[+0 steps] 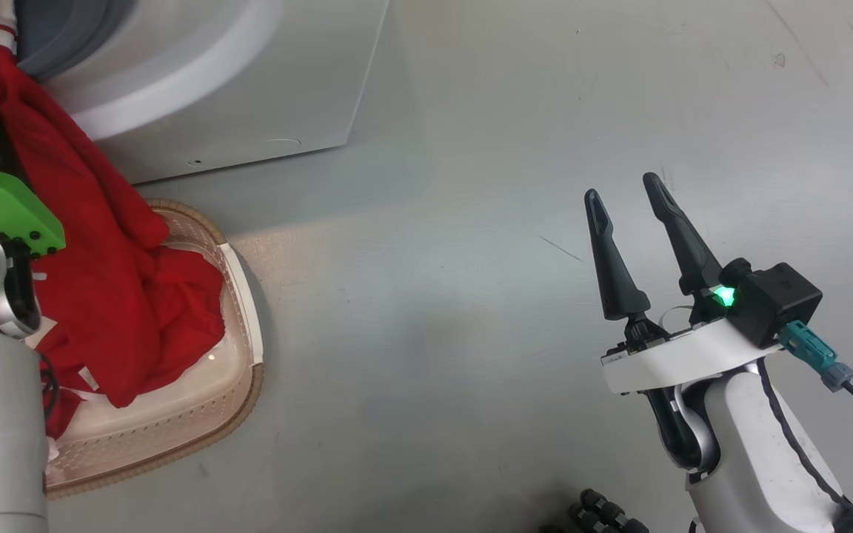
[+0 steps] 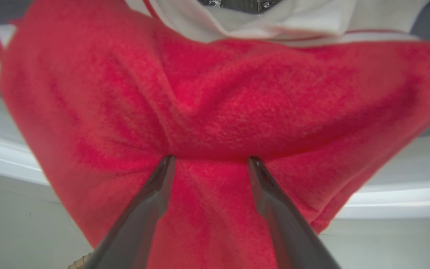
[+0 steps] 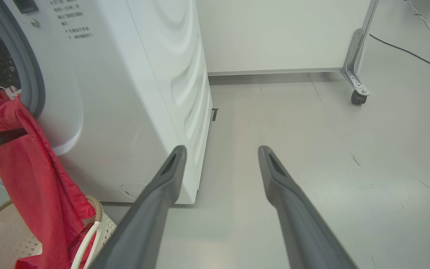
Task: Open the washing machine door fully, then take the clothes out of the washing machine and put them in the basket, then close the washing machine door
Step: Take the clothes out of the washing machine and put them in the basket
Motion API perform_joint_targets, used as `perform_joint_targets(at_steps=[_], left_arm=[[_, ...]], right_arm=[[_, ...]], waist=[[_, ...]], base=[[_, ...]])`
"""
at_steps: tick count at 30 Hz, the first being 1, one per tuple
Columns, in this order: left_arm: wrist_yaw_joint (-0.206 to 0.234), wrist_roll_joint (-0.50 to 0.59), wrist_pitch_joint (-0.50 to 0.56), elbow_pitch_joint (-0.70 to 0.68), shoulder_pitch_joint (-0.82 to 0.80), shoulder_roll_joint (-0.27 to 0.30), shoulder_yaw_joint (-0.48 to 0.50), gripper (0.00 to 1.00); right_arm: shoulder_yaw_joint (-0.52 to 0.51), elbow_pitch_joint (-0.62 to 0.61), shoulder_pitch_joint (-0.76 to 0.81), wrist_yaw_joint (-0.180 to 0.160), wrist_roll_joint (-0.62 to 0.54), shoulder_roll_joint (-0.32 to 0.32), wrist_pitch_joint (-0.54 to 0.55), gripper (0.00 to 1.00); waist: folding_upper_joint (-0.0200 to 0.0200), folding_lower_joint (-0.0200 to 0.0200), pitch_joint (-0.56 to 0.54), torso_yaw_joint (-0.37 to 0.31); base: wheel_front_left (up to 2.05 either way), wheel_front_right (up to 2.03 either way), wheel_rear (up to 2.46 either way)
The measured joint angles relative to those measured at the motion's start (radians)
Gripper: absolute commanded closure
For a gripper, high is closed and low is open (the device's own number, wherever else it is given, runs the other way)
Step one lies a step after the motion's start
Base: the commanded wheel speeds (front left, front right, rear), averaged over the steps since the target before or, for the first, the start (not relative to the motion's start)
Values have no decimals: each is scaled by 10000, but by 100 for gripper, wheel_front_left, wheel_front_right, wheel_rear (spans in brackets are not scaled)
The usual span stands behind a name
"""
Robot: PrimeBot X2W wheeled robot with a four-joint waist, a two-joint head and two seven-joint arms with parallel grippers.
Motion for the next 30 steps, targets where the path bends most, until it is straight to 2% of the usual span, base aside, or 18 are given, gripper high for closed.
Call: perform_joint_targets(at_steps=[1,2,4,18,30], left_arm=[[0,-42,-19,63,-25,0,2,0],[0,-81,-27,134,-62,0,4,31],[-15,-109,-109,209,-110,-23,-6,100],[-295,-238,-865,928,-234,-230,-17,100],[-690,-234,-2167,1287,-3,-418,-159,100]], right_arm=[[6,12,-1,-2,0,0,0,0],[12,23,-1,-2,0,0,0,0],[23,42,-4,-4,0,0,0,0],[-71,221,-62,-77,-86,-2,0,0],[-297,439,-58,-75,-215,-2,0,0]], waist=[[0,0,-1,-4],[0,0,-4,-6],[0,0,-16,-12],[0,0,-385,174],[0,0,-1169,522]], base=[[0,0,0],[0,0,0],[0,0,0],[0,0,0],[0,0,0]])
